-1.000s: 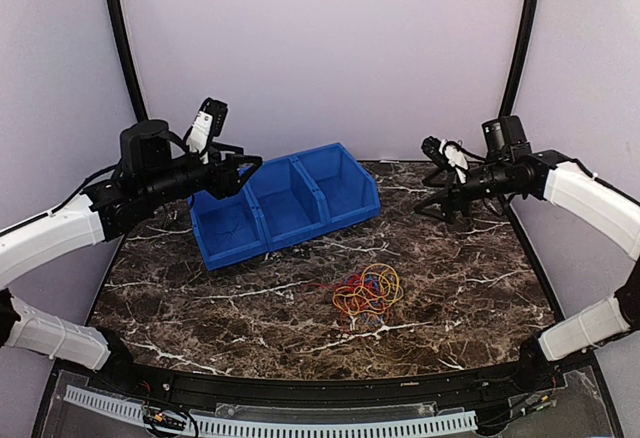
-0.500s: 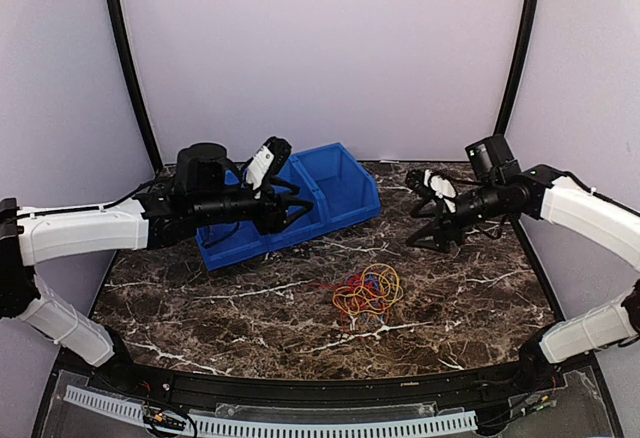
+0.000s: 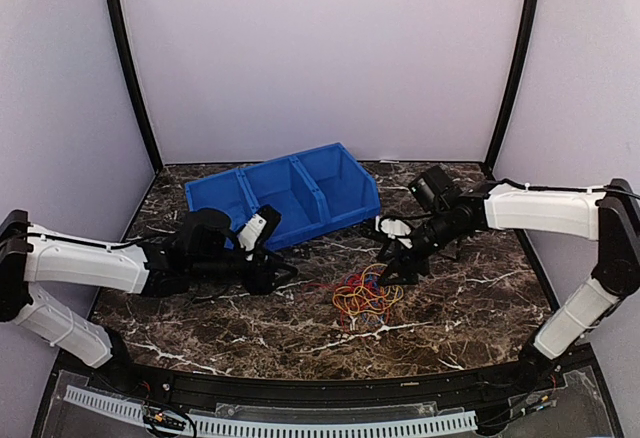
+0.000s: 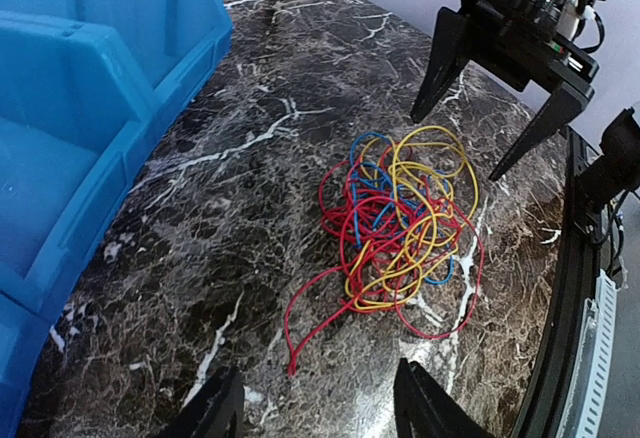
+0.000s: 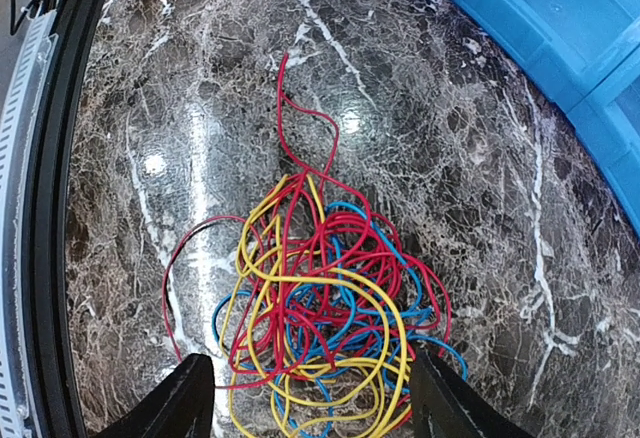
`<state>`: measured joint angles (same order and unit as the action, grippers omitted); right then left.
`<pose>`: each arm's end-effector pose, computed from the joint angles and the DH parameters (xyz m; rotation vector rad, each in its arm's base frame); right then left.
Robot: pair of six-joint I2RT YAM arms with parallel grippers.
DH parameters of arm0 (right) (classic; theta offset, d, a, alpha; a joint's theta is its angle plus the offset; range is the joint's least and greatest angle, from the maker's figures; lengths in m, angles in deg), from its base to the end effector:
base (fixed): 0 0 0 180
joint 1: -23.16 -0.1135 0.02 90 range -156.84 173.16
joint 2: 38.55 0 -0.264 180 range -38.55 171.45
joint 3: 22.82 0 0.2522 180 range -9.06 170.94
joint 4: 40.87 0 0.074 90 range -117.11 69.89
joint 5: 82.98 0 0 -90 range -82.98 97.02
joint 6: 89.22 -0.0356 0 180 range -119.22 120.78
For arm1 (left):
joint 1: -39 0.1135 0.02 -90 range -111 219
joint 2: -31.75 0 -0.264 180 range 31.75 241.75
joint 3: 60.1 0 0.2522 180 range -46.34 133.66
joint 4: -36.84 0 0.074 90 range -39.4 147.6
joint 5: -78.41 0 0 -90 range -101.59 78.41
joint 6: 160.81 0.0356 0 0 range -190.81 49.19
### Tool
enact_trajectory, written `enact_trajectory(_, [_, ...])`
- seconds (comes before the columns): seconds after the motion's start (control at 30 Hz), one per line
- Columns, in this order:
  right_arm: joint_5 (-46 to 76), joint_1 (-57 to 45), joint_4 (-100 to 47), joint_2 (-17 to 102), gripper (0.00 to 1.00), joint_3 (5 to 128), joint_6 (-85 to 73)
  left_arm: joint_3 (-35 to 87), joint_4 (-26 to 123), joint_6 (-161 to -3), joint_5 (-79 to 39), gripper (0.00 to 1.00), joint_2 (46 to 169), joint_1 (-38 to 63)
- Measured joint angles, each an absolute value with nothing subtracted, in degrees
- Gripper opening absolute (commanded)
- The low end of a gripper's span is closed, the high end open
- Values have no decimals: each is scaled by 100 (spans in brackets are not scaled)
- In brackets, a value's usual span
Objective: Untangle the cables
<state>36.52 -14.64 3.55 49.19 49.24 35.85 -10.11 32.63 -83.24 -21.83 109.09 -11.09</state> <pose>0.2300 0.2006 0.2181 -1.6602 1.9469 0.6880 0.1789 -0.2238 0.2124 0.7854 1.9230 -0.8691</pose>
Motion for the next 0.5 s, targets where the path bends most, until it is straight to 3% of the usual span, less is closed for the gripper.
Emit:
enact_trajectory(0.27, [3512,-1563,401,5291,56,5538,3489,-1114,3027,-8833,-1595,44,10487,-1105])
enact_trajectory(0.5, [3818,-846,503,5477,44,6010,3244,-983,2537,-9154,-2201,40,11338,-1166])
